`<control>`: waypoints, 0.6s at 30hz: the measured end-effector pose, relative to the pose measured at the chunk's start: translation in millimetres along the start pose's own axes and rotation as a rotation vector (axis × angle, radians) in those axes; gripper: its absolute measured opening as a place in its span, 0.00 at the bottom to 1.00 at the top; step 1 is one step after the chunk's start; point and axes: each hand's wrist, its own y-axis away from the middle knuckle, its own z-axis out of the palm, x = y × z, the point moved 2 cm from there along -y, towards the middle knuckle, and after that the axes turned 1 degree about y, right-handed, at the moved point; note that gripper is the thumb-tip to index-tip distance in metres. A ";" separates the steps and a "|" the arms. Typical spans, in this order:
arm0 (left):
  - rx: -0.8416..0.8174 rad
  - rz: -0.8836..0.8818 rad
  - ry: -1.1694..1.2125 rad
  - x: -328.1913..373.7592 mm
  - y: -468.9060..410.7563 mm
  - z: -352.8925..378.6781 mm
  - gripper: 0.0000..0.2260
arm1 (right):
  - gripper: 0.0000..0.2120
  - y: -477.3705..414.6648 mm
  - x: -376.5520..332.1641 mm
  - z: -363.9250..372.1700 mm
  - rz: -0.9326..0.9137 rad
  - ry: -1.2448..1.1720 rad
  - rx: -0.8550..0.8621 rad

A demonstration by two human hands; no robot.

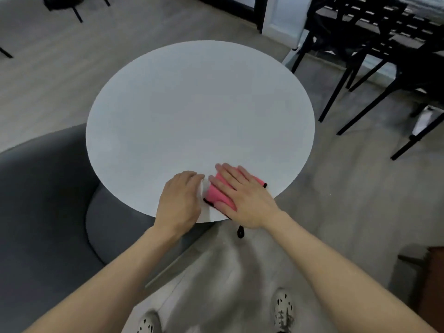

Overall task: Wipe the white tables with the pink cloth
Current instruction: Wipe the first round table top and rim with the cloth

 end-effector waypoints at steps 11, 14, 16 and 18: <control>-0.191 -0.421 -0.078 78.3 -30.6 21.9 0.33 | 0.33 -3.9 87.9 -0.7 0.045 -0.062 0.111; -0.204 -0.488 -0.072 85.0 -37.7 20.8 0.32 | 0.32 1.9 123.0 -9.3 -0.313 -0.043 0.069; -0.212 -0.511 -0.069 87.3 -38.7 22.3 0.31 | 0.34 -13.9 189.8 -14.5 -0.138 -0.026 0.065; -0.191 -0.519 -0.055 88.1 -36.8 23.4 0.31 | 0.36 -29.7 252.4 -23.5 0.228 -0.031 0.086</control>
